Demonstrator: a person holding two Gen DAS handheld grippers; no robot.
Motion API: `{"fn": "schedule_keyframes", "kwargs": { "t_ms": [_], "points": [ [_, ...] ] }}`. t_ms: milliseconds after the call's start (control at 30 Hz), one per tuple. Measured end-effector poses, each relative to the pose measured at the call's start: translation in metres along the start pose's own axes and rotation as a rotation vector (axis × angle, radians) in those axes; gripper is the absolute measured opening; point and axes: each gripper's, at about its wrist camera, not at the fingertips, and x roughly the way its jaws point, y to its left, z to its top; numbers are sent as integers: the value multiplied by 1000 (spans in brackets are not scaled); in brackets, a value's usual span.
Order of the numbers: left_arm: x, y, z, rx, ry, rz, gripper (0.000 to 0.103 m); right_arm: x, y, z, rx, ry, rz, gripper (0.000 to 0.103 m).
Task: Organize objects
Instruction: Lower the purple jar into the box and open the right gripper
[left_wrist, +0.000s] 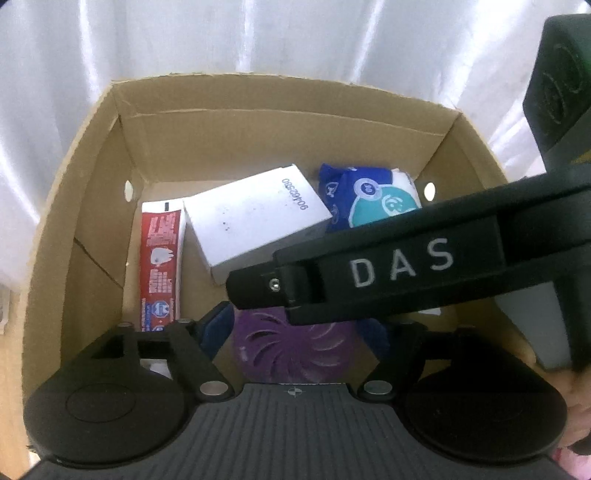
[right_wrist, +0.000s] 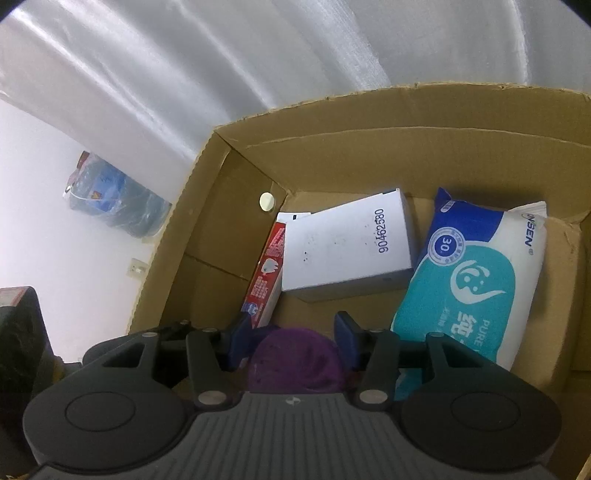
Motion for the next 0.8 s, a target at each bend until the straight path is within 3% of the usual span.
{"fn": "schedule_keyframes", "kwargs": {
  "t_ms": [200, 400, 600, 667, 800],
  "points": [
    [-3, 7, 16, -14, -13, 2, 77, -6, 0, -2, 5, -4, 0, 53],
    [-37, -5, 16, -17, -83, 11, 82, -32, 6, -8, 1, -63, 28, 54],
    [-78, -20, 7, -3, -203, 34, 91, -81, 24, -25, -38, -179, 55, 54],
    [-98, -26, 0, 5, -257, 47, 99, -100, 30, -34, -53, -227, 59, 59],
    [-139, -39, -18, 11, -353, 96, 103, -140, 39, -54, -89, -333, 52, 67]
  ]
}}
